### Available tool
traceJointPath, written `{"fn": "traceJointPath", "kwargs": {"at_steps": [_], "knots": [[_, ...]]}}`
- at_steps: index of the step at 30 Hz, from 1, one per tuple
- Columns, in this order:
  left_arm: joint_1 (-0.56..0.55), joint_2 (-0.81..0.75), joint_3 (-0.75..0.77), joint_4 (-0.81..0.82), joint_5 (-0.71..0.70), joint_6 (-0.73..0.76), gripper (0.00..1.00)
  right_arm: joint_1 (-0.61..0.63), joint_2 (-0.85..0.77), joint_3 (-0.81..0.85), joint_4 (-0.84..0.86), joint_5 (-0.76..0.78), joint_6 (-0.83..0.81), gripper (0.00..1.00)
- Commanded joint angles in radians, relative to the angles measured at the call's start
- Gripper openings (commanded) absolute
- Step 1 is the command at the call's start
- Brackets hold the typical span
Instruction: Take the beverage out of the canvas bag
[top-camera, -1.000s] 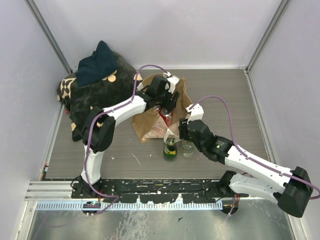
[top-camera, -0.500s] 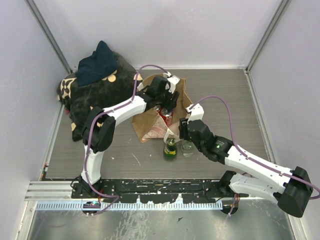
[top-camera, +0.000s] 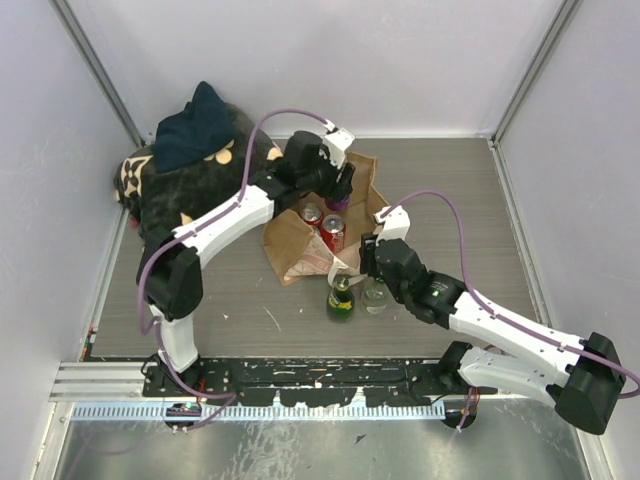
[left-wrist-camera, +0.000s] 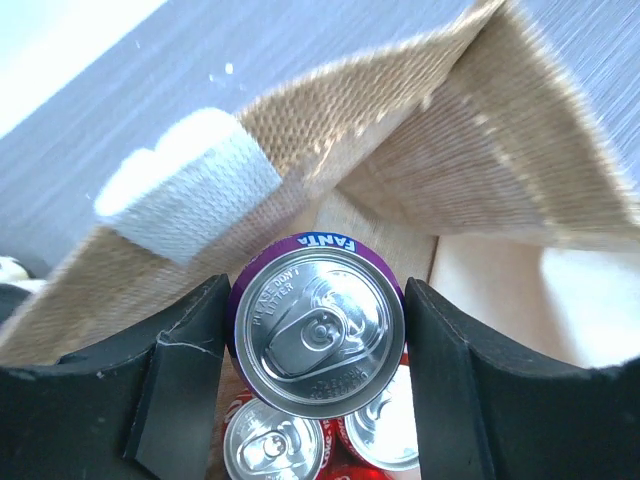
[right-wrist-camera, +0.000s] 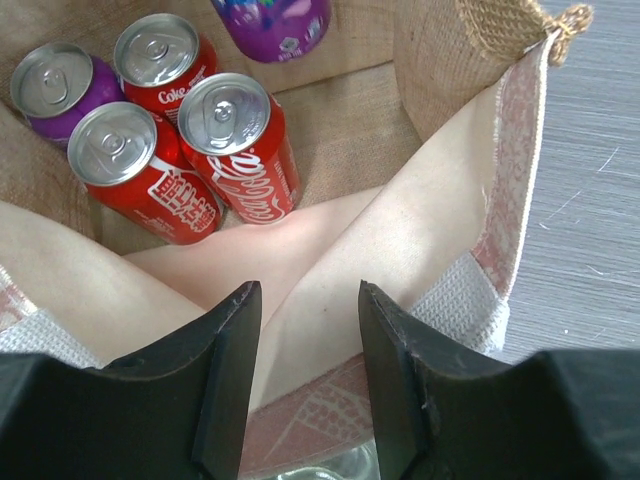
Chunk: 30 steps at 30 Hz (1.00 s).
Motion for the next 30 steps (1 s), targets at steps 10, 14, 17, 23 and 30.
{"fn": "traceJointPath", "kwargs": {"at_steps": [10, 14, 17, 23, 30], "knots": [[-0.001, -0.249, 0.152, -0.005, 0.085, -0.004, 0.0, 0.002, -0.05, 0.122, 0.101, 0.17, -0.117, 0.54], [-0.001, -0.283, 0.191, -0.031, 0.117, -0.014, 0.0, 0.002, -0.09, 0.194, 0.104, 0.236, -0.185, 0.69], [-0.001, -0.296, 0.219, -0.039, 0.151, -0.024, 0.0, 0.002, -0.13, 0.232, 0.127, 0.283, -0.231, 0.72], [-0.016, -0.284, 0.27, -0.049, 0.265, -0.046, 0.0, 0.002, -0.209, 0.246, 0.206, 0.65, -0.243, 0.73], [-0.108, -0.197, 0.351, -0.079, 0.359, 0.009, 0.0, 0.0, -0.289, 0.18, 0.44, 0.927, -0.352, 0.73]]}}
